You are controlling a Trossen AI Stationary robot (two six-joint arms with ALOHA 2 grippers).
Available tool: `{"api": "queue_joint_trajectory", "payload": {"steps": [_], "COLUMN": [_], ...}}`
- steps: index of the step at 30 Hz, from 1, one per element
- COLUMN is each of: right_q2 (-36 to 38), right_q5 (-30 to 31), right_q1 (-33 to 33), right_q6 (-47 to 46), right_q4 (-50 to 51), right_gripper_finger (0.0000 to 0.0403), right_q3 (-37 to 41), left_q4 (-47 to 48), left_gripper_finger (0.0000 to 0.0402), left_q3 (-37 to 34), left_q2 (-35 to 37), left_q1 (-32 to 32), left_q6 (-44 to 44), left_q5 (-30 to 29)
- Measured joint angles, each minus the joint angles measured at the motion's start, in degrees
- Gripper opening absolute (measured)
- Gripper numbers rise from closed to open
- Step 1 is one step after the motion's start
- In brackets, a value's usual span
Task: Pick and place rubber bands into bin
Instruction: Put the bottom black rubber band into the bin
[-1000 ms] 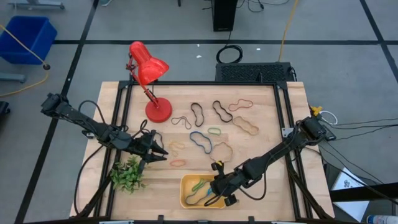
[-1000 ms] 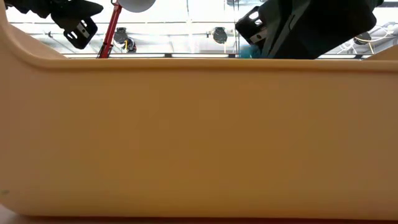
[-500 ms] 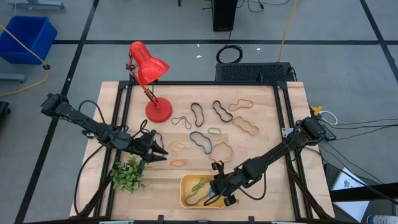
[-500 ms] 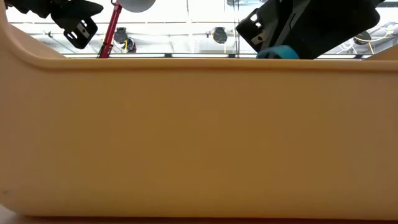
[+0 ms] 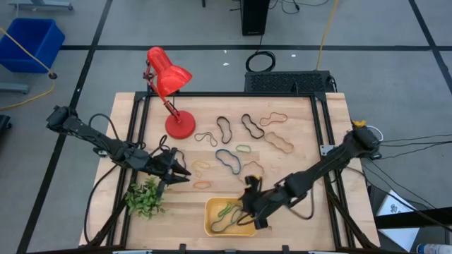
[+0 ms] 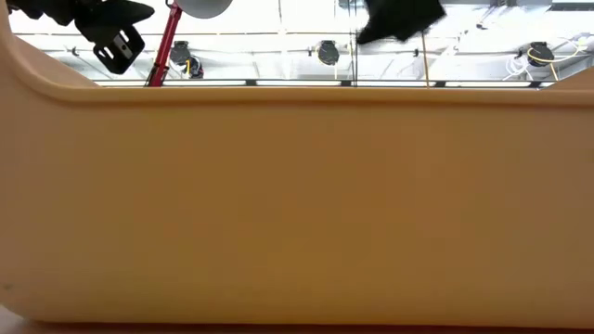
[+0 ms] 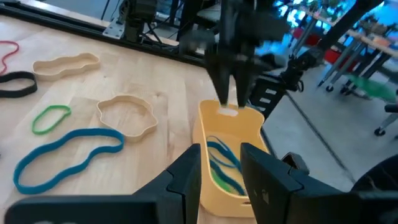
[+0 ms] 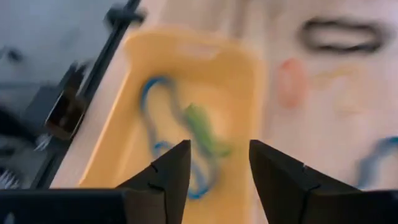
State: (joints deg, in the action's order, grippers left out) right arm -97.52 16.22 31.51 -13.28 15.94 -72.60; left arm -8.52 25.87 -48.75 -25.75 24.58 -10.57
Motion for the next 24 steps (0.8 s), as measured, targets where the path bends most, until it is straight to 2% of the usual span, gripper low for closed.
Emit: {"api": "queue_joint_trajectory", "payload": {"steps": [6, 9, 11, 13, 18, 24], "right_q2": [9.1, 12.7, 14.8, 16.8, 20.8, 23.7], "right_q5": [11.9, 15.5, 15.5, 15.5, 15.6, 15.4], "right_q1": [-0.1, -0.1, -0.3, -0.5, -1.6, -3.5], "right_q6": [-1.5, -3.5, -4.5, -5.0, -5.6, -5.6], "right_q4": [4.6, 6.9, 6.9, 6.3, 1.3, -11.6], "right_gripper_finger": [0.0166, 0.0166, 0.0165, 0.0163, 0.0165, 0.0164], "right_q3": [0.0, 0.0, 0.4, 1.6, 6.7, 15.7], "left_q4": [-0.1, 1.3, 7.3, 17.7, 42.3, 53.7], "left_gripper_finger": [0.0120, 0.0120, 0.0120, 0.0120, 0.0120, 0.0120], "left_q3": [0.0, 0.1, 1.6, 4.3, 11.3, 13.8], "left_q2": [0.0, 0.0, 0.0, 0.0, -2.6, -7.6], "left_q1": [2.0, 3.5, 4.7, 6.1, 10.0, 16.4], "left_q6": [-4.1, -7.1, -7.6, -7.1, -5.0, -0.8], "left_q5": [0.5, 0.6, 0.5, -0.9, -8.0, -7.4]}}
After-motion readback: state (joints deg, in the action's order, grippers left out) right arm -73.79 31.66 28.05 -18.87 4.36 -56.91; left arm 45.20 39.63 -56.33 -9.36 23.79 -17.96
